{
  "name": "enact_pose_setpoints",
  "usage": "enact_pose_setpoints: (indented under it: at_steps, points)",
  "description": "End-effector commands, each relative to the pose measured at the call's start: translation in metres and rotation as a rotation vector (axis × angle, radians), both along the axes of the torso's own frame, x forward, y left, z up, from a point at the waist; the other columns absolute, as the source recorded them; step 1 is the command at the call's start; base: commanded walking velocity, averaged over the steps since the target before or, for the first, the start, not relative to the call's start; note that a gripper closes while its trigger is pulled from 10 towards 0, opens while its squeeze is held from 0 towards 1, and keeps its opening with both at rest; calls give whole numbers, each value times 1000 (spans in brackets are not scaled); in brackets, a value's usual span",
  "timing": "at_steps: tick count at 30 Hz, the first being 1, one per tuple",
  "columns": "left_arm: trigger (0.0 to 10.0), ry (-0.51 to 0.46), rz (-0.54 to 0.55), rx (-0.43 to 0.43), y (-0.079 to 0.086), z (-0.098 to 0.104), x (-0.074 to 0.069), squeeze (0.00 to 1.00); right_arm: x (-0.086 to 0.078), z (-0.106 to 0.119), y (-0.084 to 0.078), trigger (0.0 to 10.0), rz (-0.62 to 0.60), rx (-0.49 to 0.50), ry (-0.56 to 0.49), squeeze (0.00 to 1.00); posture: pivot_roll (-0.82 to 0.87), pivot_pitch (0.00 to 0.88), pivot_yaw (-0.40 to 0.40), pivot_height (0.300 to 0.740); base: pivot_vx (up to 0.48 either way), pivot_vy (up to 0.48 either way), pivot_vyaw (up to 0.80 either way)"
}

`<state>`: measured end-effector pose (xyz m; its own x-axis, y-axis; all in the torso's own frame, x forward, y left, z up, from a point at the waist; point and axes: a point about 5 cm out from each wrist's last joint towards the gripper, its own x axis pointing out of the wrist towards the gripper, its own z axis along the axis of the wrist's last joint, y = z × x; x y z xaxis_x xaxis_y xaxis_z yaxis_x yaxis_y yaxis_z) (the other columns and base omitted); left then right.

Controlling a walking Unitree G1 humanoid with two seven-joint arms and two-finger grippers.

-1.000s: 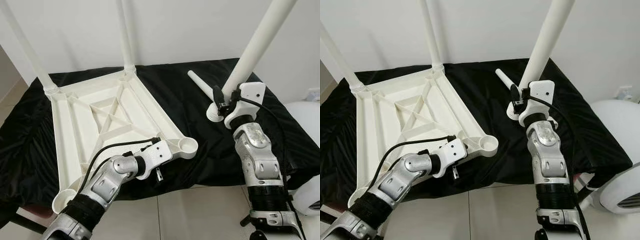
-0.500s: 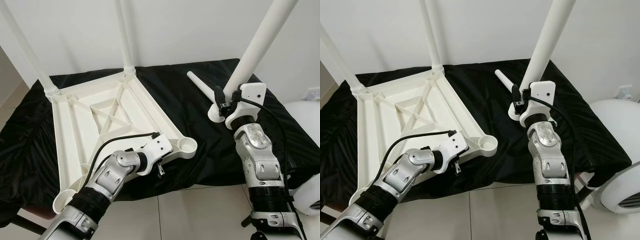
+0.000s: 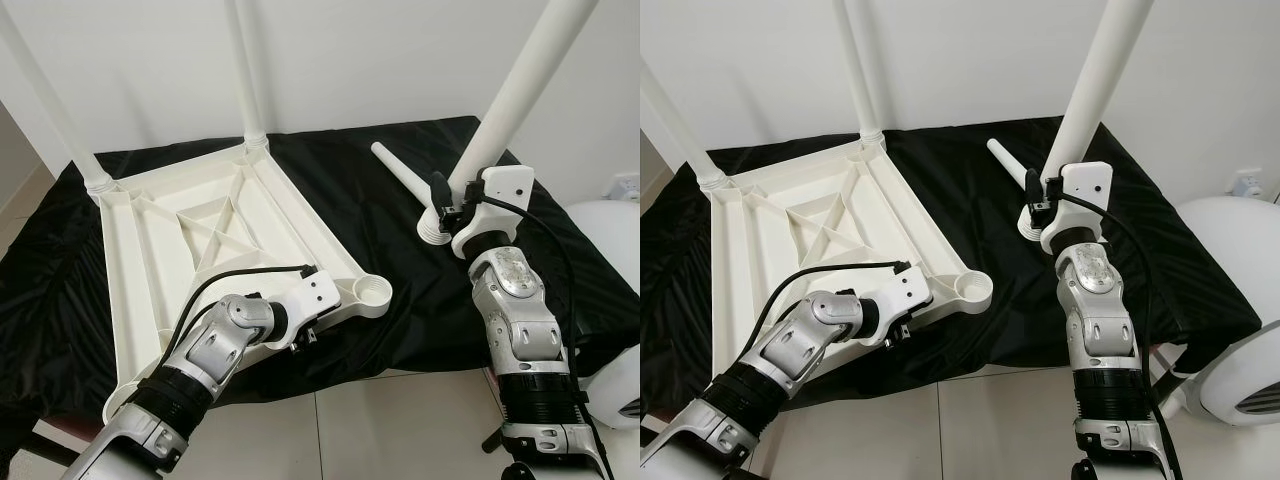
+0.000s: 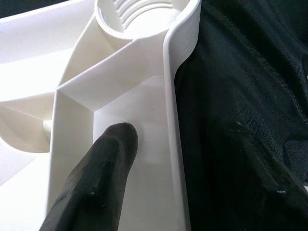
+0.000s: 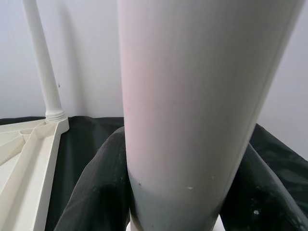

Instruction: Building children table

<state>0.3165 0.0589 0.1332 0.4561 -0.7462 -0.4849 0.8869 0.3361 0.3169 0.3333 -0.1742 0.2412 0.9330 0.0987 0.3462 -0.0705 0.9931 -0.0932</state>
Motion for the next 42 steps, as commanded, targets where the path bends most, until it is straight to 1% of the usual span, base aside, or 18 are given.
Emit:
enact_pose_setpoints:
  at_steps: [1,5,7,11,15,18,19,20,21,22,23,26,27,30,37,39,40,42]
  points:
    - [10000,20,31,46,5,-5,3,0,-1,4,1,10000,-1,-8,-13,0,-108,67,103,740,0,0,0]
    - [10000,17,36,44,3,-2,5,0,-2,5,1,10000,-3,-8,-14,0,-107,71,105,740,0,0,0]
    - [10000,4,33,32,-2,5,8,0,-2,5,0,10000,-6,-8,-15,0,-111,73,108,740,0,0,0]
    - [10000,-15,44,4,-9,12,11,0,-2,6,-1,10000,-11,-8,-16,0,-114,77,110,740,0,0,0]
    - [10000,-20,39,-3,-14,16,13,0,-3,6,-2,10000,-15,-8,-17,0,-114,77,110,740,0,0,0]
    - [10000,-20,39,-3,-14,16,13,0,-3,6,-2,10000,-15,-8,-17,0,-114,77,110,740,0,0,0]
    - [9529,-19,39,-3,-15,16,13,0,-3,6,-2,10000,-16,-9,-17,0,-117,82,111,740,0,0,0]
    - [8392,-12,36,-1,-16,14,13,0,-3,6,-2,10000,-18,-9,-17,0,-121,78,110,740,0,0,0]
    - [7569,-8,33,1,-16,13,13,0,-3,6,-2,10000,-18,-9,-17,0,-121,78,110,740,0,0,0]
    - [7569,-6,30,4,-17,11,12,0,-3,6,-3,10000,-19,-9,-17,0,-121,78,110,740,0,0,0]
    - [3843,2,27,5,-18,9,11,0,-3,6,-2,10000,-17,-10,-17,0,-126,70,111,740,0,0,0]
    - [3843,11,23,6,-18,6,9,0,-3,6,-2,10000,-14,-11,-17,0,-126,70,111,740,0,0,0]
    - [0,15,14,14,-18,4,8,0,-3,6,-1,10000,-12,-12,-17,0,-127,68,110,740,0,0,0]
    - [0,27,17,24,-16,0,6,0,-3,7,-1,10000,-6,-16,-18,0,-125,60,107,740,0,0,0]
    - [0,22,14,25,-14,0,6,0,-2,7,0,10000,1,-18,-18,0,-122,59,103,740,0,0,0]
    - [0,19,8,34,-13,0,5,0,-2,8,2,10000,12,-18,-20,0,-120,60,103,740,0,0,0]
    - [0,21,-2,46,-10,-2,4,0,-3,10,5,10000,44,-21,-26,0,-122,64,102,740,0,0,0]
    - [0,21,-2,46,-10,-2,4,0,-3,10,5,10000,44,-21,-26,0,-122,64,102,740,0,0,0]
